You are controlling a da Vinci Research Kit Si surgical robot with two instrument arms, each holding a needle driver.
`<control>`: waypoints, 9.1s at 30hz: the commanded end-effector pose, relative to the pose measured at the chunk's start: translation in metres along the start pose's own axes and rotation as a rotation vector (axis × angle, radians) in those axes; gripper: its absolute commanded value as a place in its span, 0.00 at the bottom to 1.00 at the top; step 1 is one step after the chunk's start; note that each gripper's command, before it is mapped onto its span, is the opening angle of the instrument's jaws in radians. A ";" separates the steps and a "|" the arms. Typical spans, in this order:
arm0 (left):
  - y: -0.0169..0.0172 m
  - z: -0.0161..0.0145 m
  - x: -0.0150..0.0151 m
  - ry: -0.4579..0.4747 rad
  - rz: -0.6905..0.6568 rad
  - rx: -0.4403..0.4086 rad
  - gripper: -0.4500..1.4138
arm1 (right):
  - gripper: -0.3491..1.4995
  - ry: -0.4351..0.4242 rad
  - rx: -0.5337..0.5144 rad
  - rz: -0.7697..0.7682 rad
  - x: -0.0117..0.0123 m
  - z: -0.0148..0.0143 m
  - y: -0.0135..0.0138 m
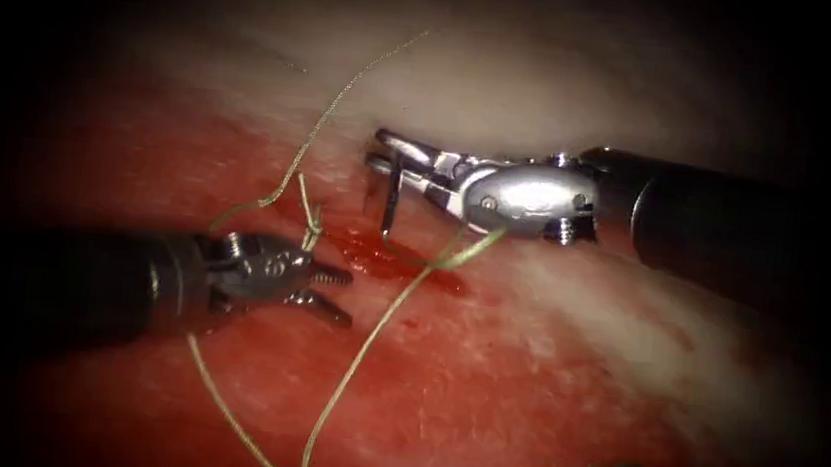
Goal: Wound Closure
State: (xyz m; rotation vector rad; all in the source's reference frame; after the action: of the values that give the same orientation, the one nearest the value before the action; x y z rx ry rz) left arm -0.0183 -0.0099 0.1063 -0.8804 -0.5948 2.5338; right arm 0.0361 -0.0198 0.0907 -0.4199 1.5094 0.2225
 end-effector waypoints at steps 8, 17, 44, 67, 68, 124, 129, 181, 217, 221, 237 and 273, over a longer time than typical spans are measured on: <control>-0.0002 0.0006 0.0000 0.001 0.002 -0.003 0.30 | 0.00 0.008 0.006 -0.030 -0.0011 0.0005 -0.0017; -0.0002 0.0005 0.0000 0.001 0.002 -0.004 0.30 | 0.00 0.020 0.017 -0.117 -0.0018 -0.0003 -0.0059; -0.0003 0.0005 -0.0001 -0.005 -0.009 -0.006 0.30 | 0.00 -0.081 0.043 0.010 -0.0059 -0.0012 -0.0119; -0.0002 0.0004 -0.0001 -0.007 -0.008 -0.007 0.30 | 0.00 -0.205 0.130 0.205 -0.0078 -0.0007 -0.0132; -0.0002 0.0004 -0.0001 -0.007 -0.008 -0.007 0.30 | 0.00 -0.211 0.131 0.228 -0.0080 -0.0008 -0.0132; -0.0003 0.0001 -0.0003 -0.016 -0.005 -0.013 0.28 | 0.00 -0.458 0.246 0.740 -0.0093 -0.0016 -0.0153; -0.0003 0.0000 -0.0004 -0.016 -0.005 -0.013 0.28 | 0.00 -0.466 0.264 0.771 -0.0092 -0.0016 -0.0156; 0.0001 0.0004 -0.0007 -0.035 0.000 -0.020 0.27 | 0.00 -0.217 0.155 0.423 -0.0044 0.0012 -0.0066; 0.0002 0.0009 -0.0018 -0.042 -0.001 -0.031 0.27 | 0.00 -0.185 0.079 0.478 -0.0017 0.0025 -0.0013; -0.0001 0.0014 -0.0024 -0.059 -0.005 -0.037 0.27 | 0.00 -0.204 0.059 0.543 -0.0019 0.0025 -0.0009; 0.0001 0.0013 -0.0028 -0.079 -0.011 -0.047 0.27 | 0.00 -0.214 0.073 0.463 -0.0024 0.0026 0.0002; 0.0003 0.0012 -0.0029 -0.087 -0.010 -0.050 0.27 | 0.00 -0.248 0.067 0.565 -0.0022 0.0033 0.0012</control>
State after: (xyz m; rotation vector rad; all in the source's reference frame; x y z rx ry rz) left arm -0.0166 -0.0118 0.1077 -0.7834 -0.6895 2.5693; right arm 0.0376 -0.0174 0.0924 0.1060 1.3486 0.6501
